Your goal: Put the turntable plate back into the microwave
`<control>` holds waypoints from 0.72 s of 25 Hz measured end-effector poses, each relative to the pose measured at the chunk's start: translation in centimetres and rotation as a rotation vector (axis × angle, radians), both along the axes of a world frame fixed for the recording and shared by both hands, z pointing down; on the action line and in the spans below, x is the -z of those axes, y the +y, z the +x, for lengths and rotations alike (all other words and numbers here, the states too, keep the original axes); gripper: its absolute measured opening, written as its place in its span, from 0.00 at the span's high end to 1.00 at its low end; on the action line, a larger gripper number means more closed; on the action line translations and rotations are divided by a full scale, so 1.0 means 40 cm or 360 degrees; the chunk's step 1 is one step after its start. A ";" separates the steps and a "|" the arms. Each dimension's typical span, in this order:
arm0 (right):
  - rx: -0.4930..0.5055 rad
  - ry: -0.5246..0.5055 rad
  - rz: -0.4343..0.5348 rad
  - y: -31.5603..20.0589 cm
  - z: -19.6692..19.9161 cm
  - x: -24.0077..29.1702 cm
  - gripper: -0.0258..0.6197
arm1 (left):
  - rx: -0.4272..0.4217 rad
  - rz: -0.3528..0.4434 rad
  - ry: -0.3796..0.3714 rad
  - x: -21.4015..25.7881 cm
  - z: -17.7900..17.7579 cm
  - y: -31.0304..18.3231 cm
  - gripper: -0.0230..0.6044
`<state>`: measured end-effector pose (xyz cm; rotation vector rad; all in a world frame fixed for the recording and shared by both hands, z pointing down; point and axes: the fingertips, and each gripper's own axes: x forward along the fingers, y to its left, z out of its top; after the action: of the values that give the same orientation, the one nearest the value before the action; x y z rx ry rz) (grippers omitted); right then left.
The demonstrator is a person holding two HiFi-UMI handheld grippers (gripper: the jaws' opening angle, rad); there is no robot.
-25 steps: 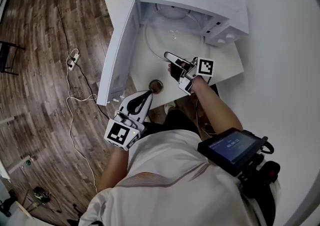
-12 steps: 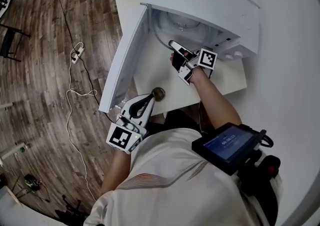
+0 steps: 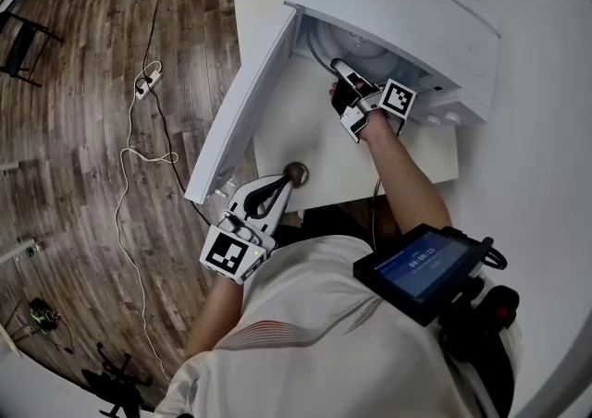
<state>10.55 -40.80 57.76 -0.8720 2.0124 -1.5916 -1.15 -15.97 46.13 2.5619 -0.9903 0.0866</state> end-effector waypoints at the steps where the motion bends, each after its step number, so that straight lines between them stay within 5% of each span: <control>1: -0.0011 -0.0004 -0.0006 -0.009 0.001 0.000 0.87 | 0.0009 0.0001 0.0001 -0.001 -0.001 -0.002 0.95; 18: -0.0263 -0.0020 -0.0130 -0.121 0.024 -0.019 0.86 | 0.0051 -0.0013 0.0015 -0.010 -0.001 0.009 0.95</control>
<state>11.51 -45.64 58.51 -1.0275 1.8265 -1.5913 -1.18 -15.60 46.55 2.5359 -1.0246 0.0696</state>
